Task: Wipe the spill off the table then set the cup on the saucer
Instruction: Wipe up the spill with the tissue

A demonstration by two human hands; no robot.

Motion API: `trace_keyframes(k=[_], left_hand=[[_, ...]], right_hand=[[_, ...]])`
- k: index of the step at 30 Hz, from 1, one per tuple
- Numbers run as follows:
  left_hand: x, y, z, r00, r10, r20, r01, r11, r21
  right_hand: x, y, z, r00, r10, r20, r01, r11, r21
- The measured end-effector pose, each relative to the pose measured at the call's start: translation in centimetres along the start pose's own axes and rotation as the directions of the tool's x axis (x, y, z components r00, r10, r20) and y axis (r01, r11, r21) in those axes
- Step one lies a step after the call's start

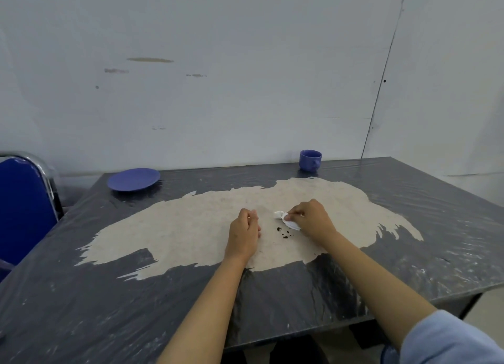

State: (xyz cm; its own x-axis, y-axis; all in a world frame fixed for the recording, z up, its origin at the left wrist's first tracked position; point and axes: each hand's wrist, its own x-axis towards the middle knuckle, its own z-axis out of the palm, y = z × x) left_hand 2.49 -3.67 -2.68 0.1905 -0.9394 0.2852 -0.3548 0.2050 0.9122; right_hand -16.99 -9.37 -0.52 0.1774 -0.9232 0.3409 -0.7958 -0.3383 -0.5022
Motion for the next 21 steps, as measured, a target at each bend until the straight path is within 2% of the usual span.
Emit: trace_keyframes(k=[6, 11, 14, 21], left_hand=[[-0.2, 0.2, -0.1, 1.0, 0.006, -0.001, -0.006, 1.0, 0.021], [-0.3, 0.3, -0.1, 1.0, -0.01, 0.001, 0.01, 1.0, 0.024], [-0.3, 0.3, -0.1, 1.0, -0.016, -0.002, 0.016, 1.0, 0.015], [-0.2, 0.2, -0.1, 0.999, -0.032, -0.006, 0.032, 0.999, -0.019]], right_hand=[[-2.1, -0.6, 0.7, 0.997, -0.071, 0.033, 0.07, 0.997, 0.042], [-0.9, -0.4, -0.2, 0.991, 0.022, 0.131, -0.047, 0.981, 0.189], [0.0, -0.5, 0.3, 0.992, 0.028, 0.124, -0.054, 0.976, 0.213], [0.5, -1.0, 0.9, 0.978, -0.093, 0.189, 0.076, 0.992, 0.098]])
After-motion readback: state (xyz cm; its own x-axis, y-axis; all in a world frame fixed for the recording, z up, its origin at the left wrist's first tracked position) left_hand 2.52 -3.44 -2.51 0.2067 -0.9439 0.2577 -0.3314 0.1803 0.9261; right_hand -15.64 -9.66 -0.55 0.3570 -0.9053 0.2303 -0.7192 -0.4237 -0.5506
